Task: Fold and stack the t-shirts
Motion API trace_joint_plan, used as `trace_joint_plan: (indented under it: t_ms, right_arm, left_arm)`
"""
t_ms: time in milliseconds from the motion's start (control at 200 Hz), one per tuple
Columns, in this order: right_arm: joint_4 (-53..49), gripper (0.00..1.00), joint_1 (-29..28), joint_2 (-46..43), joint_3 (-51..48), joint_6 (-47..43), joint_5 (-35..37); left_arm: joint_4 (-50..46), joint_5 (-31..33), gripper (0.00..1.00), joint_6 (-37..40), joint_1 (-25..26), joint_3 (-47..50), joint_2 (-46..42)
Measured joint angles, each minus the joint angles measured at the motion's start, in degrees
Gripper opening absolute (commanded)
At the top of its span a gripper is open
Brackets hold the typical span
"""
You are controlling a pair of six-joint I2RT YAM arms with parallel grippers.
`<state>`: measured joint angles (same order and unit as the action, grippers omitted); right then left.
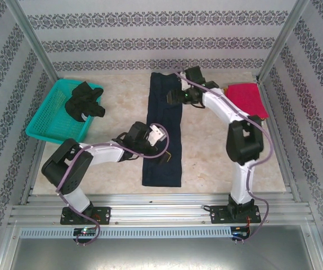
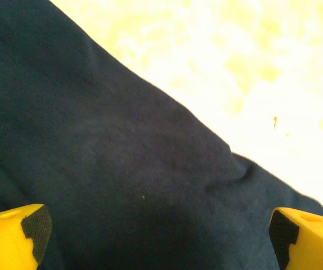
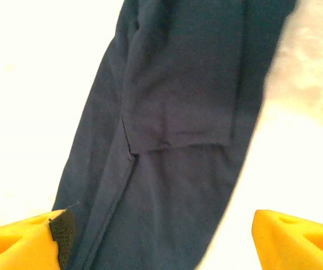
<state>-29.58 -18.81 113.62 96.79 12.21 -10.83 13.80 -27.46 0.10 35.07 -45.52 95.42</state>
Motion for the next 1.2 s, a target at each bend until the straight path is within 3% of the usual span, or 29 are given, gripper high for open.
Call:
trace_joint_plan:
  t_ms: [235,495,630,829,1199]
  right_arm:
    - [10.14,0.84,-1.29,-18.78,-28.46,-12.52,-1.14]
    - [11.56,0.81,-16.81,-32.22,-44.89,-32.76,-5.92]
    - [10.93,0.79,-24.81,-33.75,-47.63,-40.28,-10.43]
    - [9.01,0.73,-32.35,-32.76,-47.95,-46.49,-12.28]
    - [7.17,0.64,-38.56,-24.98,-47.95,-49.0,-9.11]
  left_arm:
    - [5.09,5.62,1.0,-10.36,-5.6,3.52,-6.16]
    - [5.07,12.39,1.0,-22.86,-13.9,5.86,-10.14]
    - [4.0,15.06,1.0,-27.82,-18.69,8.63,-12.2]
    - [2.84,15.93,1.0,-29.33,-19.82,10.71,-15.1]
    - [2.73,16.04,1.0,-29.05,-20.2,13.16,-17.7]
